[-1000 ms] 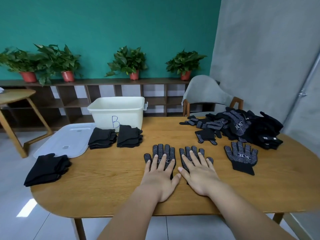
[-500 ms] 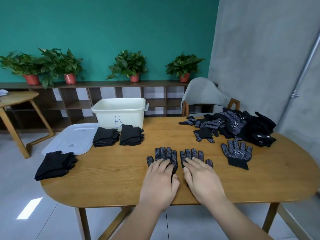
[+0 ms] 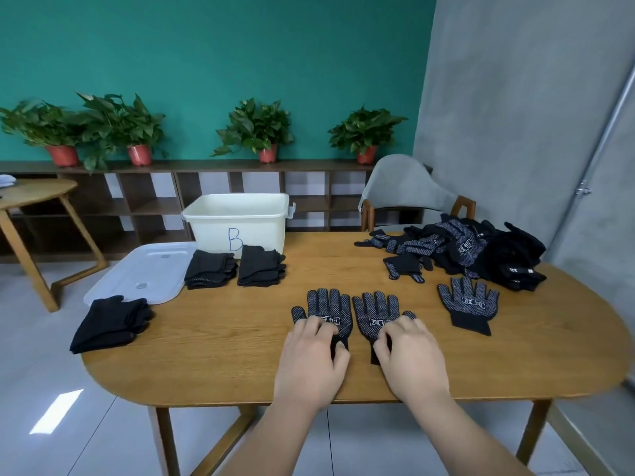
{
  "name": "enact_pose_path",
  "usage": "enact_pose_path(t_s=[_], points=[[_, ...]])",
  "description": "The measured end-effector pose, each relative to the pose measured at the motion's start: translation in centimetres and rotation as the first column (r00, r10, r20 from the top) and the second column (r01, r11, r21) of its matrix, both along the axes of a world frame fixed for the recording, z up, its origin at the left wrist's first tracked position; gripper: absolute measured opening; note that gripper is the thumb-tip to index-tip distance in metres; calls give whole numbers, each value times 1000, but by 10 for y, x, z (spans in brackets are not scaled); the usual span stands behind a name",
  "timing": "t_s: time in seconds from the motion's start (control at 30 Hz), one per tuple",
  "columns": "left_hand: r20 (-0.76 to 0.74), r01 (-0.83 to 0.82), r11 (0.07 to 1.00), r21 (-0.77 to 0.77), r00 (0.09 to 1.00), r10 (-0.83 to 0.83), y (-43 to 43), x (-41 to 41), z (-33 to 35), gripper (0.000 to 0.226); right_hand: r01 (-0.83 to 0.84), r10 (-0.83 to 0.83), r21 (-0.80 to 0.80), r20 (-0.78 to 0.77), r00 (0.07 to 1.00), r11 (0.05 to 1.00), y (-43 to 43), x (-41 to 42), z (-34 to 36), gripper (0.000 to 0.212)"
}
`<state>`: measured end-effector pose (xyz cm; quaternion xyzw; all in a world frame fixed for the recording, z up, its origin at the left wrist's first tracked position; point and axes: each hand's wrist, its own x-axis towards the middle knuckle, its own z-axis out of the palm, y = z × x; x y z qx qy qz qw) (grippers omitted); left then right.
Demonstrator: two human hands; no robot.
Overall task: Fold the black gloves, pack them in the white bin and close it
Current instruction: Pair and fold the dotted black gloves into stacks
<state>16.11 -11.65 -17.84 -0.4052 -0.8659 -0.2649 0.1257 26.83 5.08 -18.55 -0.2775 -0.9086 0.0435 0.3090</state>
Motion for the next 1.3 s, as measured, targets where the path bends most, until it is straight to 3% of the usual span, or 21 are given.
enact_pose_path(t_s=[0.13,0.23,0.33,0.47,0.6,1.07,1.3], points=[[44,10,999,-35,999,-9,0,0,1,61,-40,40,-51,12,999,998,3,-3,-4,18],[62,22,1000,-21,998,-21,0,-2,0,54,-32,30,-76,-23,999,997,5,-1,-4,21],[78,-13,1000,21,997,12,0,-5,-2,45,121,-125,-65,-55,991,990,7,3,-2,15],[87,-94,993,71,992,88,-1,-8,-5,39,351,-355,-140,0,935,926,7,4,0,33],[84,-117,990,80,990,110,0,-11,-7,35,425,-425,-166,41,904,890,8,3,1,41],[60,-98,994,57,994,94,1,-13,-10,35,384,-389,-274,36,920,882,11,5,5,18],[67,-124,989,79,991,118,2,-13,-11,34,377,-405,-312,-26,914,872,11,6,3,26]])
